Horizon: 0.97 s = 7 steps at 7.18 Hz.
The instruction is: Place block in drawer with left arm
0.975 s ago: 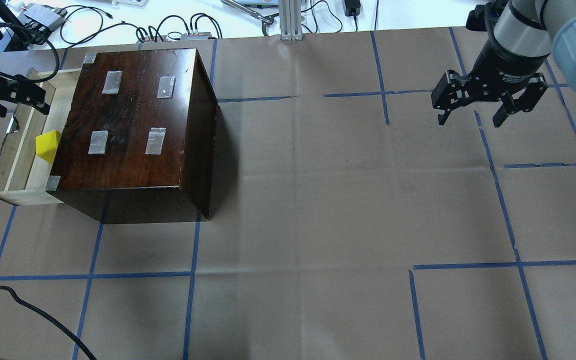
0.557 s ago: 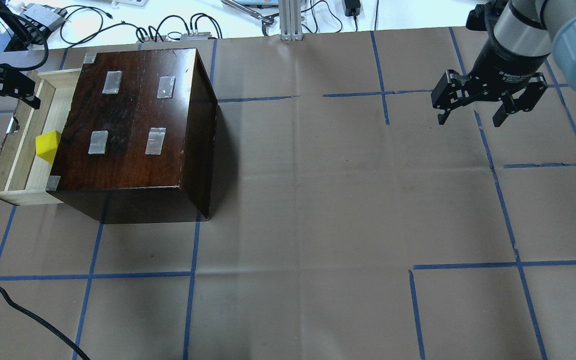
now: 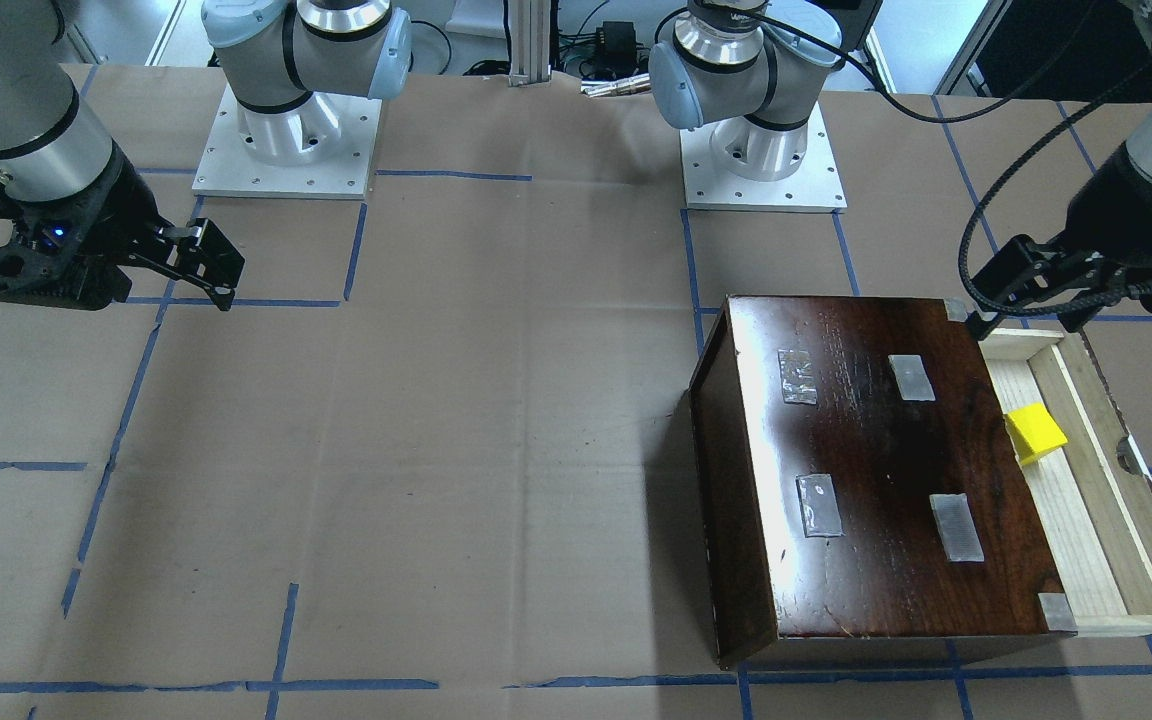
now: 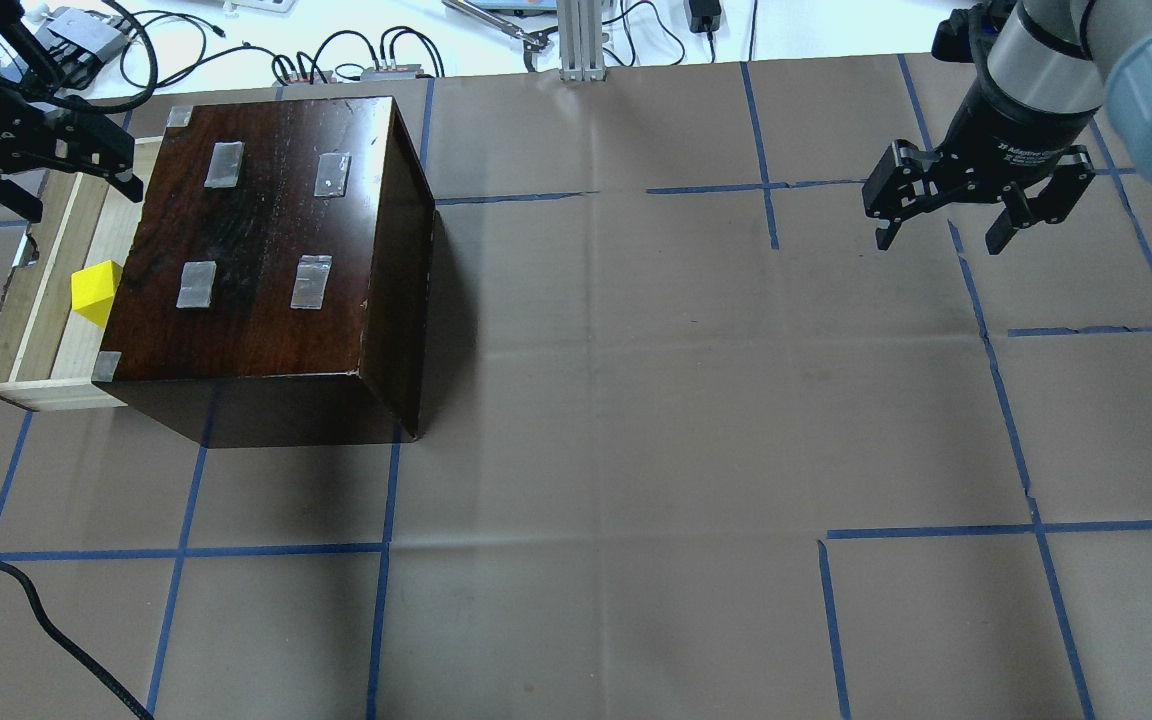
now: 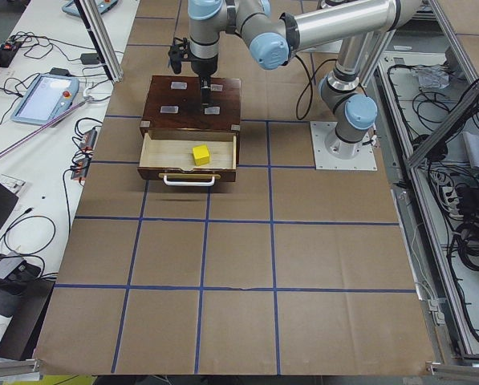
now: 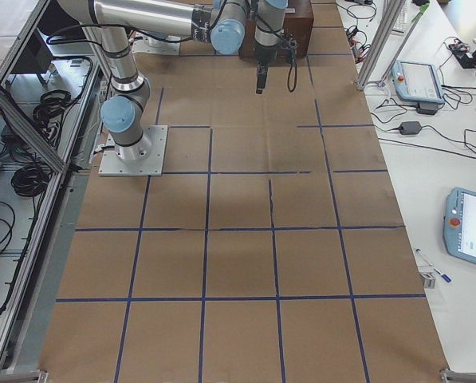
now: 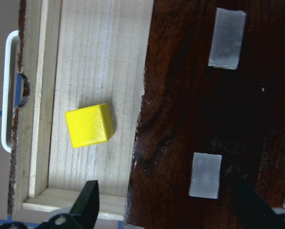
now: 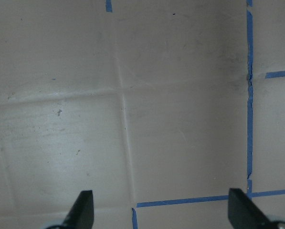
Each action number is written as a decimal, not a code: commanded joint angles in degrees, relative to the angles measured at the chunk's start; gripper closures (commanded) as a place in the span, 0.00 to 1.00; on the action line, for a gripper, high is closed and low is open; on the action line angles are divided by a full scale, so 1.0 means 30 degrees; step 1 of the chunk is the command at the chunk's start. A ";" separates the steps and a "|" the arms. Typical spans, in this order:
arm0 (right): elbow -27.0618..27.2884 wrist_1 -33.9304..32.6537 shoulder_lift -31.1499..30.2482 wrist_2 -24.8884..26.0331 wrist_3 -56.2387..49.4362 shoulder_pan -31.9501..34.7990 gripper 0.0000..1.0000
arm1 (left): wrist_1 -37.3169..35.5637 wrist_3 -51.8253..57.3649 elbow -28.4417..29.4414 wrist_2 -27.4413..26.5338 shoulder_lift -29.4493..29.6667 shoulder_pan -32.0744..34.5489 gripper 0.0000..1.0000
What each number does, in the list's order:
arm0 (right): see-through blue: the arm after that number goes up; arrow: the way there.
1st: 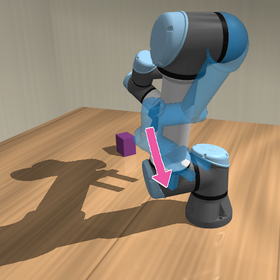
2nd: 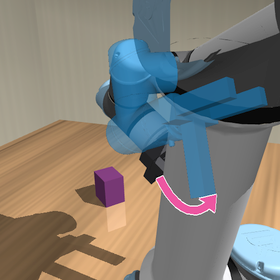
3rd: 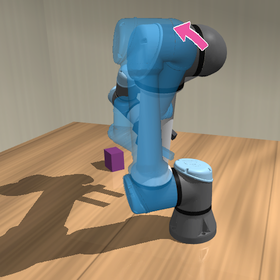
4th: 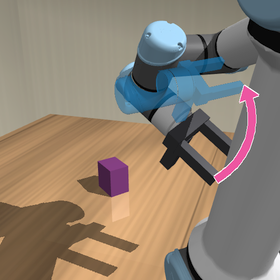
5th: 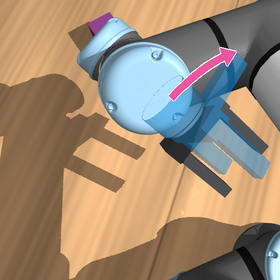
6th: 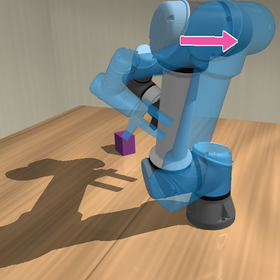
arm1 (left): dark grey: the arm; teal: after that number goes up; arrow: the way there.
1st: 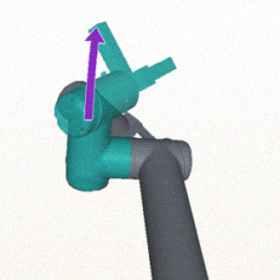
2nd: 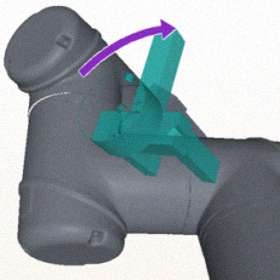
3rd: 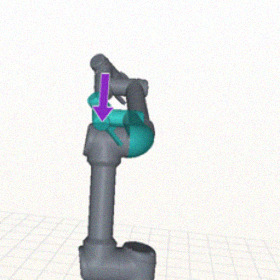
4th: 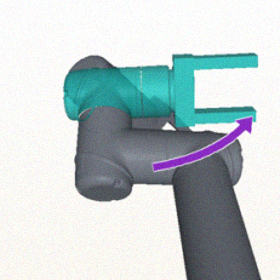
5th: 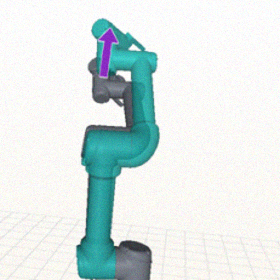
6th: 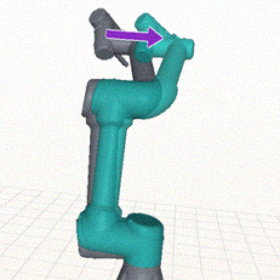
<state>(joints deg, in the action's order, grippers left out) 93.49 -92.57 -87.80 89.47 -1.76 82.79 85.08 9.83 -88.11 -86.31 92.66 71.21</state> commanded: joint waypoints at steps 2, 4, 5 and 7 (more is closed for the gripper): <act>0.0008 0.0008 0.0000 0.0000 0.0000 0.0001 0.00 | 0.0349 -0.4028 -0.0425 -0.0001 -0.0827 0.3410 0.02; -0.0021 -0.0021 0.0000 0.0000 0.0000 0.0001 0.00 | 0.0611 -0.5409 -0.0513 -0.0001 -0.0887 0.5344 0.02; 0.0008 0.0008 0.0000 -0.0029 0.0000 0.0001 0.00 | 0.0642 -0.5414 -0.0717 -0.0059 -0.0916 0.6108 0.02; 0.0008 -0.0021 0.0000 0.0000 0.0000 0.0001 0.00 | 0.0555 -0.4948 -0.1680 -0.1255 -0.1004 0.6379 0.02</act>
<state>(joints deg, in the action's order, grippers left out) 93.50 -92.61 -87.80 89.45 -1.76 82.79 86.87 -5.69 -91.42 -88.18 89.85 89.66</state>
